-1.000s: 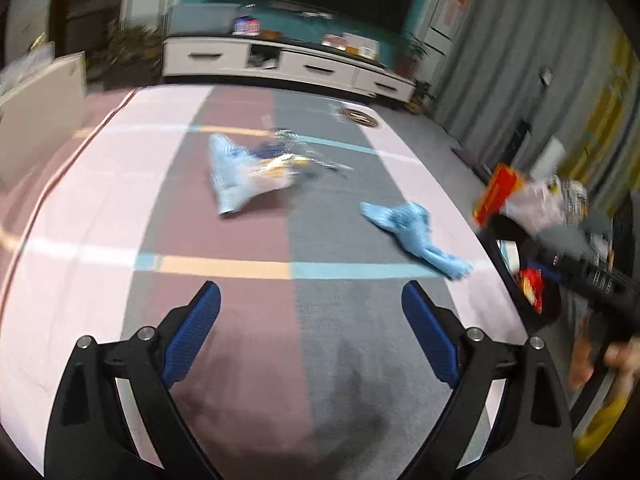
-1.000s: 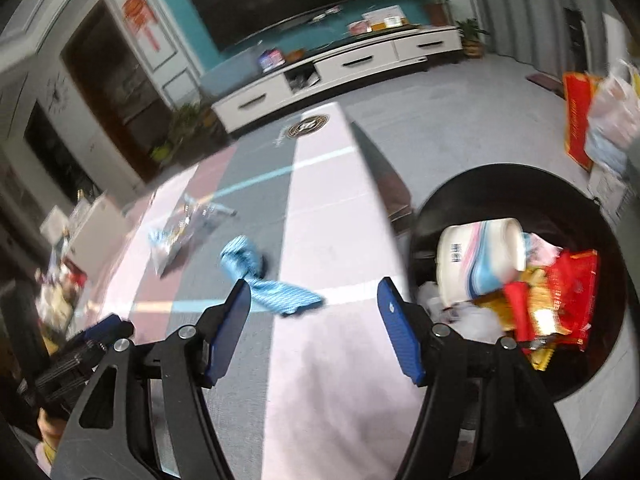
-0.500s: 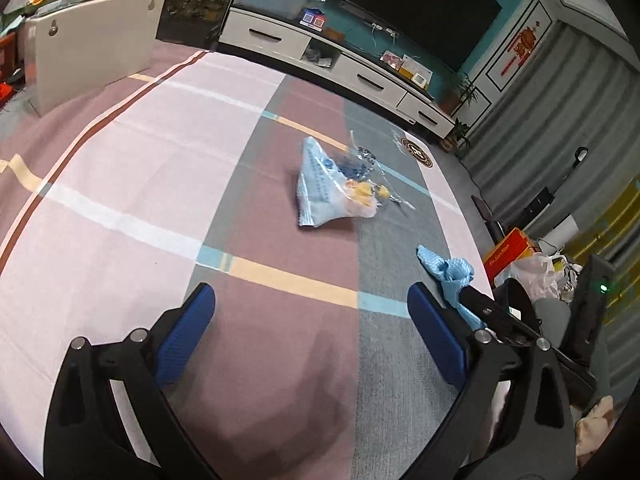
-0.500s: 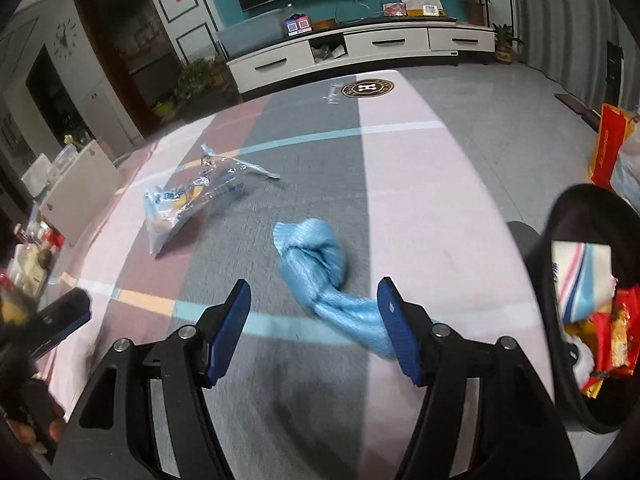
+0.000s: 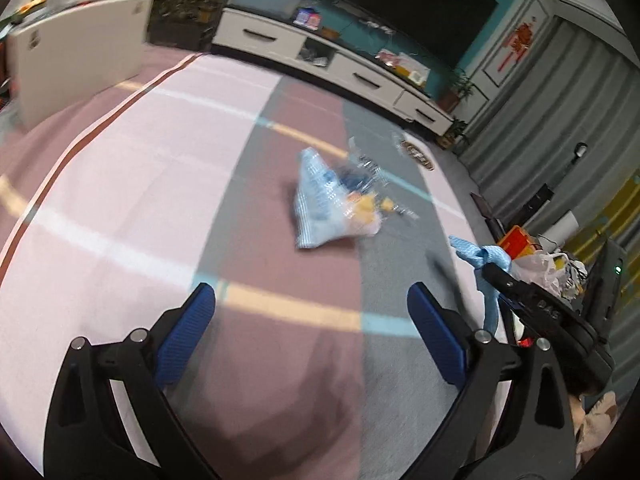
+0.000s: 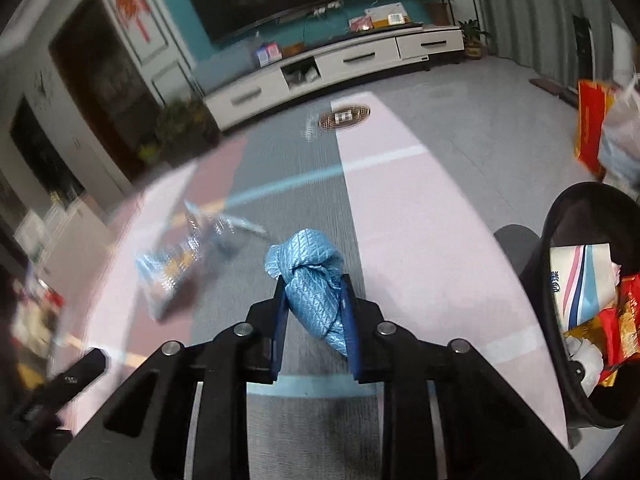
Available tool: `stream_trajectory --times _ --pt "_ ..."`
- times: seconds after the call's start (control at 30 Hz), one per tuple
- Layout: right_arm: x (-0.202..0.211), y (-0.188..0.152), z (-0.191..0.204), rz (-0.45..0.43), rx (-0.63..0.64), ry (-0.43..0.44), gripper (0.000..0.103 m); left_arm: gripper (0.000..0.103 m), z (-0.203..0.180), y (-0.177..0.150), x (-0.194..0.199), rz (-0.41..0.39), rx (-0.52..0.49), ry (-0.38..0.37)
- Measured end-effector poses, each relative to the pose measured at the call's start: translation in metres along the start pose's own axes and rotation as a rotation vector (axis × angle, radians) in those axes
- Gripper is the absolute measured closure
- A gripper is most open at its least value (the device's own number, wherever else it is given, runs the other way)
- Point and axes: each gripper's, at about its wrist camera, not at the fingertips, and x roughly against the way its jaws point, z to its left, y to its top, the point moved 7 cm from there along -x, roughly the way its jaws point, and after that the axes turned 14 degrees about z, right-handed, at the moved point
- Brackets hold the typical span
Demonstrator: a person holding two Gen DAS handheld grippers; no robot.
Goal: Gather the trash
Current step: 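Grasp the clear snack bag with left tool while right tool grasps blue cloth, then carry snack bag and blue cloth into the black bin and open both tools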
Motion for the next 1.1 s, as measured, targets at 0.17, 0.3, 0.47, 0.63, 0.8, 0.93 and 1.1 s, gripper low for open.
stream_trajectory --times 0.17,0.3,0.47,0.63,0.8,0.93,1.1 --pt "0.003 -0.001 0.006 0.005 -0.002 0.035 0.077 0.007 -0.003 0.037 -0.010 -0.022 0.025 -0.043" --pt "0.001 -0.002 0.008 0.015 0.002 0.036 0.077 0.025 -0.006 0.061 -0.029 -0.011 0.037 -0.014" --pt "0.002 -0.001 0.002 0.016 -0.015 0.042 0.077 0.032 -0.003 0.073 -0.053 0.011 0.023 0.041" --pt "0.004 -0.002 -0.001 0.012 -0.013 0.028 0.077 0.074 0.004 0.064 -0.072 0.058 0.042 0.027" --pt "0.005 -0.005 -0.002 0.012 -0.011 0.021 0.077 0.090 -0.003 0.050 -0.064 0.064 0.006 0.038" --pt "0.010 -0.008 0.003 0.007 0.004 0.028 0.077 0.091 -0.021 0.033 -0.035 0.029 -0.061 0.039" --pt "0.020 -0.015 0.009 -0.002 0.032 0.035 0.077 0.091 -0.042 0.007 0.002 -0.007 -0.131 0.062"
